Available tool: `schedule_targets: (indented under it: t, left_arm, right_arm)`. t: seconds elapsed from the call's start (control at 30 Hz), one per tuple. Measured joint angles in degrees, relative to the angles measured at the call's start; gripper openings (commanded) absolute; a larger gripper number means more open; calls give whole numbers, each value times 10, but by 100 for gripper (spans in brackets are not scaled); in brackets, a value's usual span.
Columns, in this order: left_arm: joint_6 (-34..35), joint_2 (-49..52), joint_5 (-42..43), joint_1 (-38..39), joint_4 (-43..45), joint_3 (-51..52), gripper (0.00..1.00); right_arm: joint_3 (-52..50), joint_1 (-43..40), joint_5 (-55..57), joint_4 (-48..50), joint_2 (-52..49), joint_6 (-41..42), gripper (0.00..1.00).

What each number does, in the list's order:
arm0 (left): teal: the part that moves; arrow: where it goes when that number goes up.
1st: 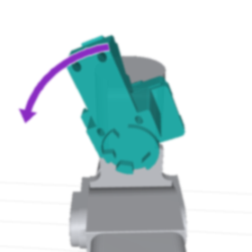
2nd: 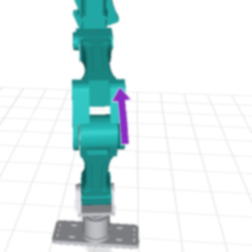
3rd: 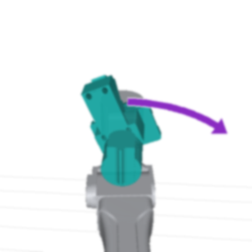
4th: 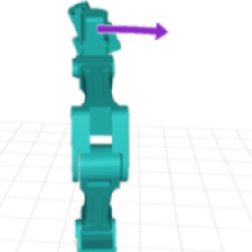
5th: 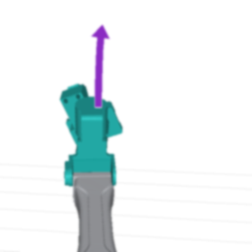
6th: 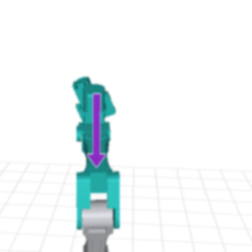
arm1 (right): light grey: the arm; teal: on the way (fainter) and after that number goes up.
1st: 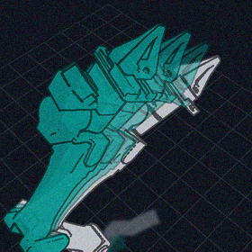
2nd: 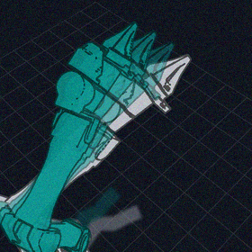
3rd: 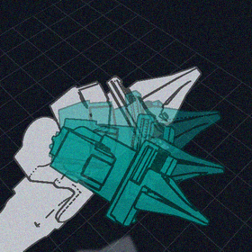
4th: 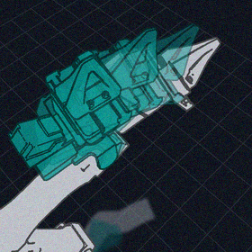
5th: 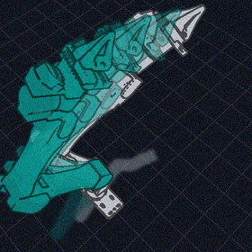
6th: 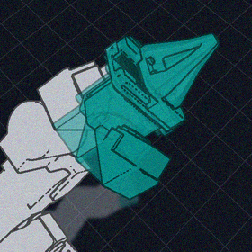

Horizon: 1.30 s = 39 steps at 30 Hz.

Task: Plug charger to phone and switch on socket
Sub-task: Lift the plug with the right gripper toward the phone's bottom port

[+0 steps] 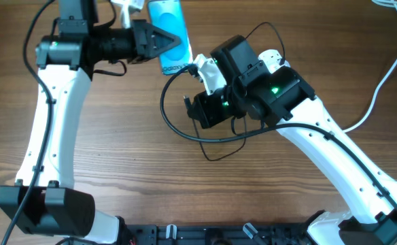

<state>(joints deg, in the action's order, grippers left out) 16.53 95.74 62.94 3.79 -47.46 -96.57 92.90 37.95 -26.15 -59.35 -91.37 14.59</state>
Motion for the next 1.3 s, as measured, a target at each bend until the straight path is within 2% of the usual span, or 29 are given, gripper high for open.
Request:
schedule_targets:
  t: [0.2, 0.43, 0.83, 1.3]
  left_arm:
    - [0, 0, -13, 18, 0, 0, 4]
    - [0, 0, -4, 18, 0, 0, 4]
    - [0, 0, 45, 18, 0, 0, 4]
    - [0, 0, 46, 18, 15, 0, 4]
  right_arm:
    - [0, 0, -3, 3, 7, -7, 4]
    - [0, 0, 22, 29, 61, -3, 4]
    - [0, 0, 33, 44, 61, 24, 4]
    - [0, 0, 60, 57, 61, 73, 4]
